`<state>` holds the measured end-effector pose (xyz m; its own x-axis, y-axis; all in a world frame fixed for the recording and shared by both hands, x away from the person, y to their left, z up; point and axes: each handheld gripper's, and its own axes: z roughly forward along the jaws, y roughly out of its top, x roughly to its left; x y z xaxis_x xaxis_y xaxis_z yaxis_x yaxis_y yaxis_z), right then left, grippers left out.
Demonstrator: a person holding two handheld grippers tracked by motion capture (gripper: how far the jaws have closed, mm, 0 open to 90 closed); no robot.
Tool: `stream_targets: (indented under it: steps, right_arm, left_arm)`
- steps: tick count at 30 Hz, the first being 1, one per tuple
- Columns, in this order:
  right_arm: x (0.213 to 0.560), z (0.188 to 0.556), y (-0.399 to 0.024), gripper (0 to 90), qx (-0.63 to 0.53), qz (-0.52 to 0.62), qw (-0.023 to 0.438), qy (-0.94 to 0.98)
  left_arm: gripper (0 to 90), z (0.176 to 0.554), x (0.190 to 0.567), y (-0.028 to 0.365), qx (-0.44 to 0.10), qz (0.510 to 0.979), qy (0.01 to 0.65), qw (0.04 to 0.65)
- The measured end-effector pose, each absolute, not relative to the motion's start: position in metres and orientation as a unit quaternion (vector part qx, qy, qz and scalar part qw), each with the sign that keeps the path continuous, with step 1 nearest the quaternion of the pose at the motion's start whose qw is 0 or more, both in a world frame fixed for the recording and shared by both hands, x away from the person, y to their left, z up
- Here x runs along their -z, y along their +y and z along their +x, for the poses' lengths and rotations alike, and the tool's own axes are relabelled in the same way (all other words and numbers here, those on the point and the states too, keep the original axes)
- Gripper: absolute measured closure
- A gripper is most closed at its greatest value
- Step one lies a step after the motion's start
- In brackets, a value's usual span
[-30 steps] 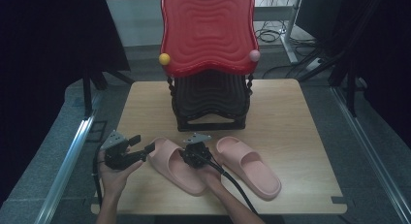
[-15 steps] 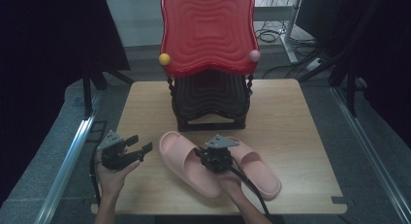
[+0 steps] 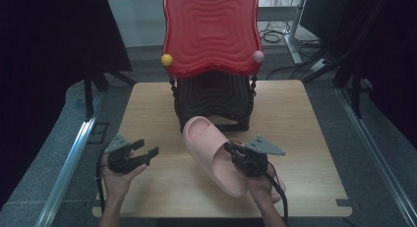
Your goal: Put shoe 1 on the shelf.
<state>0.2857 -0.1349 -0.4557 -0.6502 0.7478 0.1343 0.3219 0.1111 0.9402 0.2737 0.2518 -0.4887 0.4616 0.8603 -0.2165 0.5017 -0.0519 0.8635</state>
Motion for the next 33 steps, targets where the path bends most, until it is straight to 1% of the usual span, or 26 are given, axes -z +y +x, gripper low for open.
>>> stream_targets:
  steps: [4, 9, 16, 17, 20, 21, 25, 33]
  right_arm:
    - [0.443, 0.286, -0.146, 84.7, -0.572, 0.376, 0.204, 0.700]
    - [0.426, 0.288, -0.148, 84.7, -0.589, 0.376, 0.216, 0.682]
    - [0.403, 0.291, -0.141, 84.7, -0.608, 0.373, 0.230, 0.662]
    - [0.395, 0.294, -0.139, 84.7, -0.611, 0.375, 0.235, 0.657]
    - [0.387, 0.298, -0.136, 84.7, -0.616, 0.376, 0.239, 0.650]
    - [0.379, 0.302, -0.134, 84.7, -0.618, 0.378, 0.241, 0.646]
    - [0.363, 0.312, -0.127, 84.7, -0.620, 0.377, 0.254, 0.640]
    - [0.341, 0.328, -0.116, 84.7, -0.630, 0.381, 0.260, 0.625]
  left_arm:
    - [29.1, 0.274, 0.490, 0.249, -0.180, 0.704, 0.485, 0.486]
    - [29.0, 0.275, 0.492, 0.246, -0.178, 0.708, 0.483, 0.484]
    - [29.0, 0.276, 0.494, 0.243, -0.175, 0.711, 0.481, 0.482]
    - [29.0, 0.276, 0.494, 0.243, -0.173, 0.712, 0.480, 0.482]
    - [29.0, 0.276, 0.495, 0.242, -0.172, 0.712, 0.480, 0.482]
    - [29.0, 0.276, 0.495, 0.242, -0.172, 0.713, 0.480, 0.482]
    - [29.0, 0.276, 0.495, 0.241, -0.171, 0.714, 0.479, 0.482]
    - [29.0, 0.277, 0.497, 0.239, -0.168, 0.716, 0.478, 0.481]
